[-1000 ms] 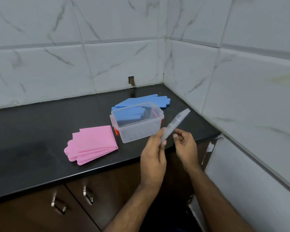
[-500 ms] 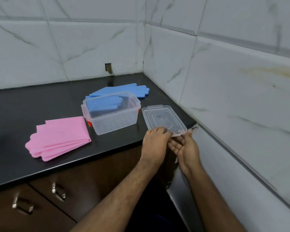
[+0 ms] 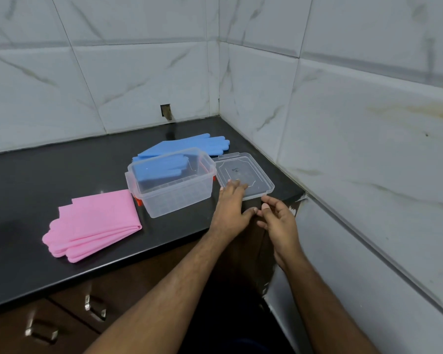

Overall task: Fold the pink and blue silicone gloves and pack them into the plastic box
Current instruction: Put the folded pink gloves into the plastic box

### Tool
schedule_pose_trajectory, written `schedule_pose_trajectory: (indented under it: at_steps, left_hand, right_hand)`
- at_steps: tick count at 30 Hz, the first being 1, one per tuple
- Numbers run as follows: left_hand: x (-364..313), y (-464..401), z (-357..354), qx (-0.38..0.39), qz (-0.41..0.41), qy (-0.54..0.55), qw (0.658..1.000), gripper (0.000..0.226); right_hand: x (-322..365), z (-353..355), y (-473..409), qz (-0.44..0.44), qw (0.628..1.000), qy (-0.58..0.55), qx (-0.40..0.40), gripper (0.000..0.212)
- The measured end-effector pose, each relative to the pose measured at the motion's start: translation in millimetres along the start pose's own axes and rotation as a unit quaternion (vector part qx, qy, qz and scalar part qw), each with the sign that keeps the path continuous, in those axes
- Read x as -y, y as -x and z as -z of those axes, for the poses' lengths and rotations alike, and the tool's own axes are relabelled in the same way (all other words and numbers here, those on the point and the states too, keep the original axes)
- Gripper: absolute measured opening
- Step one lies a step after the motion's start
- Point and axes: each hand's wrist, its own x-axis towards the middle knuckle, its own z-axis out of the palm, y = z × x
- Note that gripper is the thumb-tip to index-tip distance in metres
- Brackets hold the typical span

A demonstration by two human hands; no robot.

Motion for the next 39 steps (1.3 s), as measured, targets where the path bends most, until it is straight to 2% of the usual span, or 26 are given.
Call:
schedule_pose_trajectory:
  at_steps: [5,8,10,14,19,24,28,30,32,34,35,37,39]
  left_hand:
    - [8.4,20.3,3.2,-0.028,0.005,0.023,0.999,0.069]
    - [15.5,40.2,12.0,-0.098,0.032,0.087,0.991,0.057]
    - [24.2,56.9,19.1,-0.159,0.059,0.118,0.978,0.043]
    - [49.1,89.4,36.1,-0.240,0.083,0.108,0.961,0.024]
    - [79.6,125.0,65.0,-0.324,0.111,0.098,0.934,0.012]
    - [104.5,156.7,91.2,-0.370,0.131,0.074,0.917,0.008]
    - [118.9,174.4,109.4,-0.399,0.149,0.065,0.902,0.005]
    - [123.5,181.4,120.2,-0.400,0.138,0.048,0.905,0.007]
    - [129.3,187.3,132.7,-0.372,0.063,-0.068,0.923,0.005]
    - [135.4,187.9,147.7,-0.330,-0.024,-0.188,0.925,0.008]
    - [138.3,184.9,156.1,-0.318,-0.036,-0.210,0.924,0.014]
    - [147.3,177.6,169.5,-0.291,-0.011,-0.225,0.930,0.037]
    - [160.0,174.3,177.4,-0.229,0.048,-0.231,0.944,0.063]
  right_hand:
    - [-2.5,-9.6,3.1,0.045,0.993,0.107,0.027,0.027]
    - [-6.2,-25.4,12.0,0.101,0.979,0.176,0.032,0.029]
    - [-10.5,-36.0,20.9,0.163,0.961,0.220,0.030,0.027]
    - [-22.5,-59.5,36.9,0.281,0.901,0.330,0.016,0.021]
    - [-31.7,-104.1,62.3,0.316,0.858,0.403,0.046,0.022]
    - [-34.9,-150.5,83.8,0.371,0.822,0.416,0.116,0.024]
    - [-27.5,-188.1,97.0,0.354,0.837,0.382,0.168,0.036]
    - [-21.0,-202.2,102.8,0.335,0.846,0.376,0.176,0.041]
    - [-15.5,-212.0,105.3,0.325,0.848,0.373,0.188,0.041]
    - [-9.7,-217.4,103.8,0.299,0.855,0.369,0.208,0.043]
    - [-7.3,-219.2,102.1,0.283,0.860,0.365,0.215,0.044]
    - [-3.4,-221.8,99.0,0.249,0.874,0.350,0.228,0.043]
    - [1.3,-225.7,96.7,0.205,0.890,0.329,0.240,0.040]
